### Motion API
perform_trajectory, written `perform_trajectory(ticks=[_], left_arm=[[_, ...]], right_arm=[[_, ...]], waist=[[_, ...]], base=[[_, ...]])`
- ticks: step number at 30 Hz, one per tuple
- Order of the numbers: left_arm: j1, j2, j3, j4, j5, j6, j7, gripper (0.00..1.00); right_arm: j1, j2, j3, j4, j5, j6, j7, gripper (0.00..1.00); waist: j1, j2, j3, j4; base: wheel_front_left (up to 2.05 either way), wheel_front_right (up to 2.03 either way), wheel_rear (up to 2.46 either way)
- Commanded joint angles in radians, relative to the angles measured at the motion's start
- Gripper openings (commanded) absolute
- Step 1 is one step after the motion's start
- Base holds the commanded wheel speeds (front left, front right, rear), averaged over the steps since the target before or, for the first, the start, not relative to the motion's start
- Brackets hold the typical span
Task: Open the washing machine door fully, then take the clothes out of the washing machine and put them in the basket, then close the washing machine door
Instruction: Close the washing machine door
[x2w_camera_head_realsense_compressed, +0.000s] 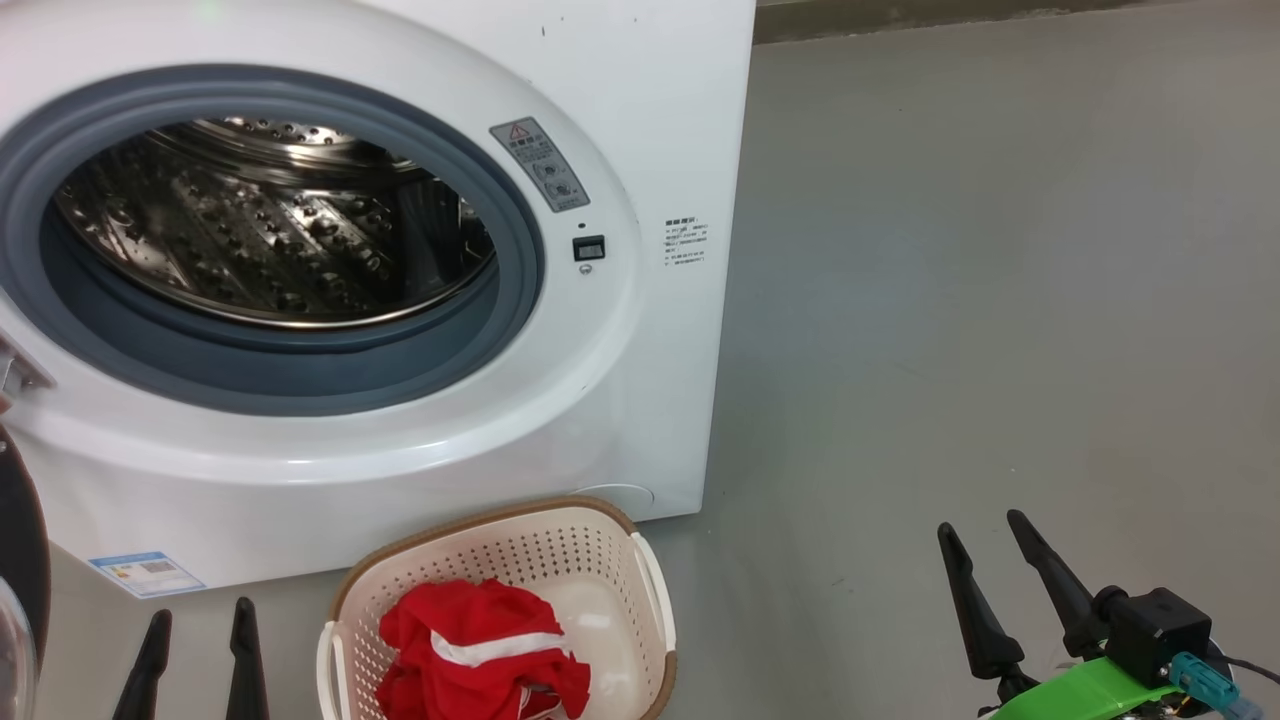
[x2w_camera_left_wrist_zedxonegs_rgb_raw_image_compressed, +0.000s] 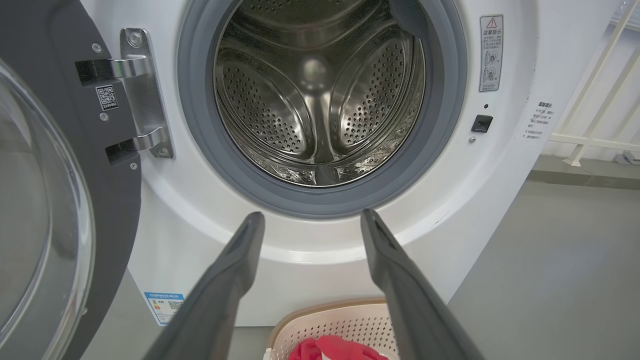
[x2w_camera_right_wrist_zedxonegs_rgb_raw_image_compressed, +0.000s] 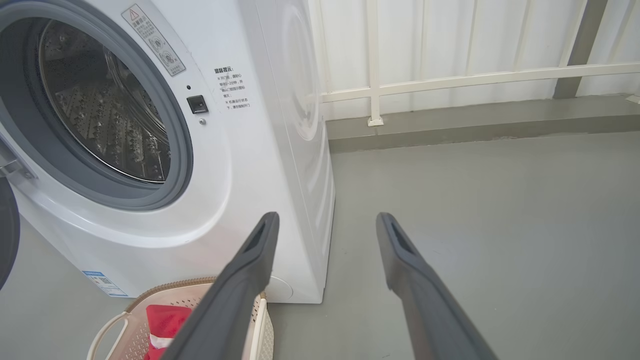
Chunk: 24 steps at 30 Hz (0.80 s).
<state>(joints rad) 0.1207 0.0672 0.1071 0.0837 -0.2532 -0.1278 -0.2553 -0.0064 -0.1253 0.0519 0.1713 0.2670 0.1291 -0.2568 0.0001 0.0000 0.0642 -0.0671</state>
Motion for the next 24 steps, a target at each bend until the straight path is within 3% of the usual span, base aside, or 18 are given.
perform_trajectory(ticks=[1,14,24], left_arm=[[-0.021,0.018,0.029,-0.029,-0.012,-0.003,-0.006,1.00],[-0.028,0.024,0.017,-0.020,-0.007,-0.003,-0.006,1.00],[-0.025,0.022,0.014,-0.010,-0.002,-0.003,-0.006,1.00]], right_arm=[[-0.009,-0.009,0.018,-0.028,0.014,0.002,-0.005,1.00],[-0.014,-0.005,0.016,-0.031,0.010,0.002,-0.005,1.00],[-0.010,-0.011,0.020,-0.030,0.011,0.002,-0.005,1.00]], waist=[[-0.0001,0.0000,0.003,0.001],[-0.0001,0.0000,0.012,0.017],[-0.0001,0.0000,0.005,0.021]], base=[[0.00,0.00,0.00],[-0.08,0.08,0.00],[-1.08,1.08,0.00]])
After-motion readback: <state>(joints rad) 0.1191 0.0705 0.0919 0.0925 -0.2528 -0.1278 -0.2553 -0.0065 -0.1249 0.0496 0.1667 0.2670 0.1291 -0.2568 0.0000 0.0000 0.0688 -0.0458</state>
